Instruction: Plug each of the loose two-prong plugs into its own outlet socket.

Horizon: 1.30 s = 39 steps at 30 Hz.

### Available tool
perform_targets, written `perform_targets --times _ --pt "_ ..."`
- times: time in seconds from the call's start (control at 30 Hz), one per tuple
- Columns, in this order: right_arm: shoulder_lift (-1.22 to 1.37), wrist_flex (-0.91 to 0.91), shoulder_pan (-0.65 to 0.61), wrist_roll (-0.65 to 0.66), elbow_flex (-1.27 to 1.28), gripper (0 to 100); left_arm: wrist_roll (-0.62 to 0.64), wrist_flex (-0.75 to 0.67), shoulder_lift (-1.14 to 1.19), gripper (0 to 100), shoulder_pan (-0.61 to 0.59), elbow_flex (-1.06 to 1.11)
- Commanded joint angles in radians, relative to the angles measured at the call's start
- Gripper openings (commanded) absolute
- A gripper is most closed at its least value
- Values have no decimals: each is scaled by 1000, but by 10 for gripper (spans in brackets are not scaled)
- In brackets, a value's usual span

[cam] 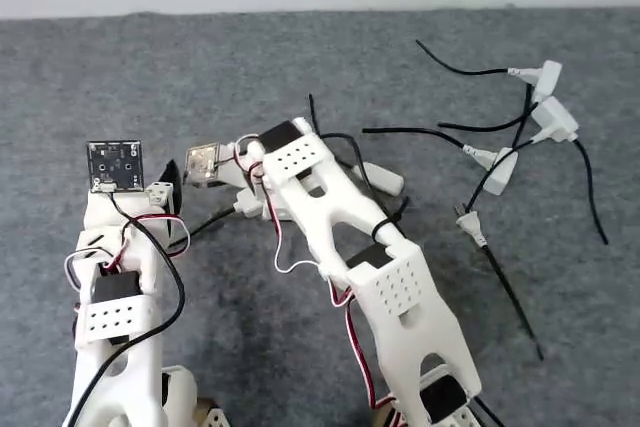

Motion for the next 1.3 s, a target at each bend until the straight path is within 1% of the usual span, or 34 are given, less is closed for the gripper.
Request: perform_targets --times 0.0,0.07,0.17,0.33,0.5,0.7,0.8,0.9,0.97,1.0,1.03,1.13,1.17,1.2,1.23,1.27 --pt "27 -8 -25 5 -25 422 14 -25 -29 206 -57 -41" --pt "35 -1 -25 6 -68 448 26 -28 -29 206 -92 -45" --pt "38 -1 -27 6 -141 450 44 -26 -28 206 -123 -59" --pt "39 -4 -70 11 -244 450 46 -26 -28 206 -124 -59" --pt "51 1 -110 64 -239 450 46 -28 -28 206 -124 -58" --pt "145 -7 -87 77 -247 450 46 -46 -23 206 -124 -54" --pt "166 16 -94 118 -247 449 46 -48 -21 206 -120 -54" --pt "177 58 -96 123 -276 448 46 -46 -20 206 -120 -54" --pt "177 81 -96 124 -278 411 46 -46 -20 206 -120 -54" --pt "177 90 -96 124 -276 360 46 -46 -20 206 -120 -54" --pt "177 97 -96 126 -276 291 46 -46 -20 206 -120 -54" --pt "177 97 -96 133 -276 10 46 -46 -20 206 -118 -53" --pt "177 96 -96 129 -276 6 46 -44 -20 206 -118 -53" --pt "177 94 -96 123 -276 55 46 -44 -20 206 -118 -53" --pt "177 94 -96 121 -276 80 46 -44 -20 206 -118 -53" --pt "177 93 -96 121 -276 76 44 -44 -20 206 -118 -53"
